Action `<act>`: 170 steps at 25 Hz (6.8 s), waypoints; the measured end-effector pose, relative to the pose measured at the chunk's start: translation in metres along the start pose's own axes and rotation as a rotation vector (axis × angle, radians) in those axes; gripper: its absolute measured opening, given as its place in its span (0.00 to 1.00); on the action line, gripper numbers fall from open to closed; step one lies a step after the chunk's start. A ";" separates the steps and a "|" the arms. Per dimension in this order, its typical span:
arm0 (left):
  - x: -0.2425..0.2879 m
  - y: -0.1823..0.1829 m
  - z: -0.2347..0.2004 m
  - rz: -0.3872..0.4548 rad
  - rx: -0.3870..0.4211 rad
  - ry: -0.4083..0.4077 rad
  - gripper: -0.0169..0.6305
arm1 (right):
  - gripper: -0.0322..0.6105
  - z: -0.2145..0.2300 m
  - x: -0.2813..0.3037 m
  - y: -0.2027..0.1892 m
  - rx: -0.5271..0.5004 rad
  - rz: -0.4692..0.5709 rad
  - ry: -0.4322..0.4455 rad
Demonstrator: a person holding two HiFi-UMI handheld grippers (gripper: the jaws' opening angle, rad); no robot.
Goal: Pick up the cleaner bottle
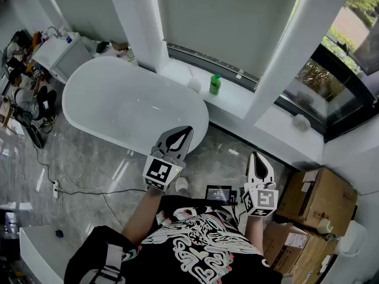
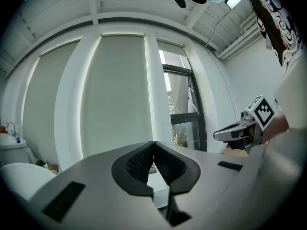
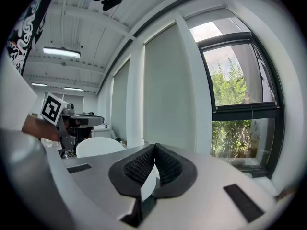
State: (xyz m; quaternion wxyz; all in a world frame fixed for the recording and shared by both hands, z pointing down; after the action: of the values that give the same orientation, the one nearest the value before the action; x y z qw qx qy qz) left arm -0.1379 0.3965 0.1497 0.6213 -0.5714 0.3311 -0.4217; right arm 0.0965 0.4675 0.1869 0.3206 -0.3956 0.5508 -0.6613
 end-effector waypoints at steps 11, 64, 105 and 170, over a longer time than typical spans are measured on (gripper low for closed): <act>-0.027 -0.013 0.015 -0.019 -0.018 0.042 0.05 | 0.09 -0.022 -0.018 -0.019 0.002 -0.002 0.059; 0.340 -0.073 -0.142 -0.063 -0.054 -0.016 0.05 | 0.09 0.187 0.302 0.009 0.068 -0.072 -0.119; 0.516 -0.229 -0.146 -0.200 -0.042 -0.044 0.05 | 0.09 0.305 0.472 -0.105 0.098 -0.239 0.029; 0.651 -0.496 -0.040 -0.246 0.277 -1.035 0.45 | 0.09 0.355 0.560 -0.321 0.320 -0.296 0.170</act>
State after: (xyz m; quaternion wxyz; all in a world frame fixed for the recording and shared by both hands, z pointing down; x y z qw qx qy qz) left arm 0.0309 -0.2042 0.6811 0.7185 -0.6517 -0.1454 -0.1946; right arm 0.1419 -0.1226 0.6259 0.2314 -0.3592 0.3999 -0.8109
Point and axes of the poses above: the fingertips, and each gripper's own axes: x forward along the fingers, z to its right, y out of its top, the point moved 4 cm from there along -x, backward along the fingers, and after that the axes turned 15 degrees about y, right-handed, at the moved point
